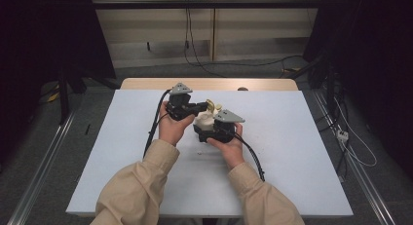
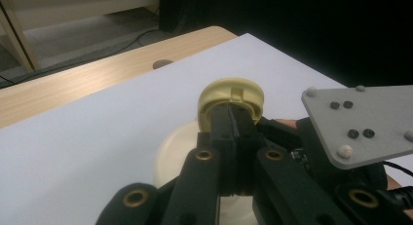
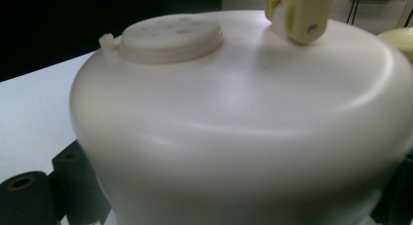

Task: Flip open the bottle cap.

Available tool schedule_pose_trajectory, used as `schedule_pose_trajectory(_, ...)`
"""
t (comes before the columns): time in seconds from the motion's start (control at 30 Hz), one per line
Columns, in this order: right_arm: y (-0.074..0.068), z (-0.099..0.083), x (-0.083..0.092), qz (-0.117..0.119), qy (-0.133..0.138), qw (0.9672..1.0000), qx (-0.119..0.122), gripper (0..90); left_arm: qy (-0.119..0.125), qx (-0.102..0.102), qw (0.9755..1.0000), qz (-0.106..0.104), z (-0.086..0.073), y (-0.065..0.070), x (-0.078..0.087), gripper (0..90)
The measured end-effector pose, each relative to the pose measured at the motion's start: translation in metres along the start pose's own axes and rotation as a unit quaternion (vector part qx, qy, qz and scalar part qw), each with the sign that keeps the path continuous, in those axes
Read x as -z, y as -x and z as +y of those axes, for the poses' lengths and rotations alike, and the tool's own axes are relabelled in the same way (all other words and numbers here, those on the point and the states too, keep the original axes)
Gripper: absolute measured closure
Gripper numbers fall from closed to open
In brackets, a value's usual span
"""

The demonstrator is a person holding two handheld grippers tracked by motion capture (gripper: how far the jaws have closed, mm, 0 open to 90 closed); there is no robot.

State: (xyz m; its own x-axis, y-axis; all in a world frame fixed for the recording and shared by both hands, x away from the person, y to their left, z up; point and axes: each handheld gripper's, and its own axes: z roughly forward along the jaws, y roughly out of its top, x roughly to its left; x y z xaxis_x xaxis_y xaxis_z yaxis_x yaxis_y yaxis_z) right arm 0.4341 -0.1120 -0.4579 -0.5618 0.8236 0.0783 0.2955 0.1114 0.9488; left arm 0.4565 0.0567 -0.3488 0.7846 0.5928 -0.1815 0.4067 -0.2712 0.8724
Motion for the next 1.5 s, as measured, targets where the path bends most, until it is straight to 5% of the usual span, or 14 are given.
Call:
schedule_pose_trajectory(0.63,0.000,0.000,0.000,0.000,-0.002,1.0000,-0.001,6.3,-0.002,0.001,1.0000,-0.007,0.003,0.000,-0.008,89.4)
schedule_pose_trajectory(0.83,0.000,0.001,0.001,0.001,-0.005,1.0000,-0.005,6.0,0.004,0.002,1.0000,0.000,0.001,-0.002,0.000,74.0)
schedule_pose_trajectory(1.1,0.001,0.001,0.003,-0.001,-0.026,0.9994,-0.020,3.5,0.013,0.018,0.9997,0.009,-0.013,-0.008,0.015,42.7)
schedule_pose_trajectory(1.5,0.000,-0.003,0.012,0.001,-0.066,0.9976,-0.021,2.8,0.017,0.023,0.9994,0.020,-0.040,-0.016,0.037,21.6)
